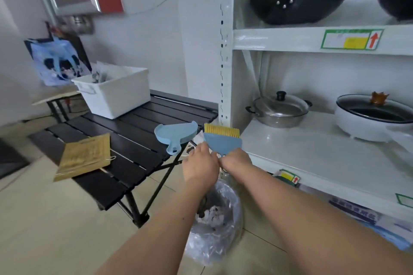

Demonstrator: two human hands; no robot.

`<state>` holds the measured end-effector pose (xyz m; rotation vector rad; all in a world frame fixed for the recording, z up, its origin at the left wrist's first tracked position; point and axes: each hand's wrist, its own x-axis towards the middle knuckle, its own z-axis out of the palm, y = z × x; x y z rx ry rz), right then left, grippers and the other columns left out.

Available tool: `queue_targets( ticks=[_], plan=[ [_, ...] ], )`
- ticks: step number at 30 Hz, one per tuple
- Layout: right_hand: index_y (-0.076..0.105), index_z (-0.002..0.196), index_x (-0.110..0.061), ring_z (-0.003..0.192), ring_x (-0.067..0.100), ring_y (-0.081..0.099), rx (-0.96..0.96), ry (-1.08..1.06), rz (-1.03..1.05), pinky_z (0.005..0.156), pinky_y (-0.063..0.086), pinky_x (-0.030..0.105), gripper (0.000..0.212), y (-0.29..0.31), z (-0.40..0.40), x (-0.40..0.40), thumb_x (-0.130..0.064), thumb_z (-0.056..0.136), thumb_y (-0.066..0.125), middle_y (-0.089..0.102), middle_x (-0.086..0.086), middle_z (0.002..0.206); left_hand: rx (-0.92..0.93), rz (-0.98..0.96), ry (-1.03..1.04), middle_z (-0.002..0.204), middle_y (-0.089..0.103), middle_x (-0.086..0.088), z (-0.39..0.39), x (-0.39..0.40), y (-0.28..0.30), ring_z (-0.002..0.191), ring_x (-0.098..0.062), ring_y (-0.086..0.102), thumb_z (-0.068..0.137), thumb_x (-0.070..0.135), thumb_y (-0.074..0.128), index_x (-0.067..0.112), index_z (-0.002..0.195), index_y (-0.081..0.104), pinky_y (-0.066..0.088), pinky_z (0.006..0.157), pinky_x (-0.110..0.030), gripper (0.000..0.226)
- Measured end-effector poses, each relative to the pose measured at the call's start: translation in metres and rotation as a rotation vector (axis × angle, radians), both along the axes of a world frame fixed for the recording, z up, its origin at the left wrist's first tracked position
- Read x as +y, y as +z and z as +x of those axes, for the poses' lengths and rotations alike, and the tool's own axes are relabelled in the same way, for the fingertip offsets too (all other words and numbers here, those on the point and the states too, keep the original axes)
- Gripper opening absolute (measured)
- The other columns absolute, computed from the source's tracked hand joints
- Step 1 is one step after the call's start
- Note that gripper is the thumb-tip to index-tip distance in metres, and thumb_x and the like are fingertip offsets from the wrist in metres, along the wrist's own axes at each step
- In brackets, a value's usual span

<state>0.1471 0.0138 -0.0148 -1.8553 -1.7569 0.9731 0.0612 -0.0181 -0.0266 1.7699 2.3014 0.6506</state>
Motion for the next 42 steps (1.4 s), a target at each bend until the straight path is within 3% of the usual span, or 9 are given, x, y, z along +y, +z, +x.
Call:
queue_targets(
  ticks=[3, 10, 15, 18, 21, 26, 28, 31, 42],
  plan=[
    [0.053, 0.094, -0.011, 0.082, 0.027, 0.055, 0.076, 0.016, 0.004, 0.057, 0.04, 0.025, 0.019, 0.02, -0.019, 0.005, -0.025, 0.083, 0.059, 0.06, 0.01, 0.094, -0.004, 0.059, 0.044, 0.127, 0.053, -0.01, -0.018, 0.0, 0.022, 0.117, -0.031, 0.047, 0.1, 0.027, 0.03, 0.01, 0.121, 0.046, 0.042, 0.095, -0.046, 0.031],
    [0.05, 0.095, -0.01, 0.078, 0.022, 0.052, 0.26, 0.062, -0.021, 0.054, 0.04, 0.024, 0.023, 0.047, -0.072, 0.008, -0.022, 0.081, 0.064, 0.053, 0.004, 0.078, -0.075, 0.228, 0.183, 0.13, 0.049, -0.014, -0.062, -0.005, 0.053, 0.121, -0.03, 0.041, 0.099, 0.017, 0.032, 0.007, 0.128, 0.048, 0.037, 0.1, -0.04, 0.035],
    [0.049, 0.089, -0.01, 0.073, 0.023, 0.05, 0.246, 0.137, -0.025, 0.046, 0.033, 0.023, 0.018, 0.048, -0.111, 0.009, -0.016, 0.077, 0.062, 0.052, 0.005, 0.079, -0.658, 0.16, 0.476, 0.118, 0.057, -0.019, -0.1, 0.016, 0.041, 0.099, -0.033, 0.052, 0.092, 0.01, 0.034, -0.002, 0.119, 0.056, 0.046, 0.087, -0.038, 0.036],
    [0.041, 0.069, -0.014, 0.077, 0.024, 0.05, 0.171, 0.16, -0.011, 0.049, 0.034, 0.024, 0.023, 0.043, -0.124, 0.013, -0.019, 0.081, 0.06, 0.045, 0.002, 0.07, -1.142, 0.135, 0.526, 0.083, 0.06, -0.016, -0.105, 0.02, 0.033, 0.066, -0.025, 0.049, 0.086, -0.006, 0.036, -0.007, 0.109, 0.06, 0.043, 0.059, -0.033, 0.033],
    [0.032, 0.062, -0.017, 0.075, 0.024, 0.049, 0.119, 0.149, -0.001, 0.044, 0.029, 0.023, 0.035, 0.04, -0.13, 0.018, -0.02, 0.08, 0.062, 0.042, 0.001, 0.065, -1.359, 0.157, 0.495, 0.075, 0.058, -0.013, -0.104, 0.018, 0.031, 0.06, -0.024, 0.051, 0.086, -0.01, 0.035, -0.001, 0.1, 0.058, 0.047, 0.054, -0.031, 0.029],
    [0.038, 0.065, -0.013, 0.063, 0.019, 0.048, 0.085, 0.136, 0.028, 0.042, 0.029, 0.023, 0.029, 0.035, -0.133, 0.023, -0.016, 0.081, 0.062, 0.044, 0.002, 0.066, -1.454, 0.141, 0.444, 0.079, 0.061, -0.015, -0.103, 0.019, 0.028, 0.062, -0.028, 0.058, 0.085, -0.012, 0.034, 0.0, 0.103, 0.061, 0.056, 0.053, -0.036, 0.035],
    [0.052, 0.084, -0.008, 0.071, 0.02, 0.049, 0.081, 0.119, 0.048, 0.044, 0.032, 0.022, 0.008, 0.035, -0.131, 0.023, -0.014, 0.087, 0.057, 0.053, 0.007, 0.082, -1.473, 0.12, 0.426, 0.078, 0.063, -0.015, -0.104, 0.019, 0.026, 0.061, -0.028, 0.06, 0.085, -0.012, 0.037, 0.001, 0.104, 0.062, 0.057, 0.051, -0.035, 0.034],
    [0.056, 0.116, -0.004, 0.083, 0.02, 0.048, 0.09, 0.118, 0.066, 0.048, 0.035, 0.019, 0.026, 0.033, -0.127, 0.023, -0.012, 0.091, 0.053, 0.056, 0.011, 0.099, -1.496, 0.113, 0.418, 0.081, 0.065, -0.015, -0.103, 0.017, 0.025, 0.066, -0.029, 0.062, 0.086, -0.012, 0.04, 0.003, 0.091, 0.06, 0.058, 0.066, -0.042, 0.026],
    [0.055, 0.117, -0.006, 0.082, 0.023, 0.057, 0.283, -0.058, -0.032, 0.047, 0.038, 0.021, 0.027, 0.031, -0.116, 0.02, -0.006, 0.095, 0.04, 0.065, 0.012, 0.115, -1.486, 0.132, 0.478, 0.083, 0.062, -0.016, -0.095, 0.027, 0.022, 0.064, -0.026, 0.06, 0.086, -0.015, 0.047, 0.002, 0.099, 0.055, 0.056, 0.061, -0.041, 0.023]
  ],
)
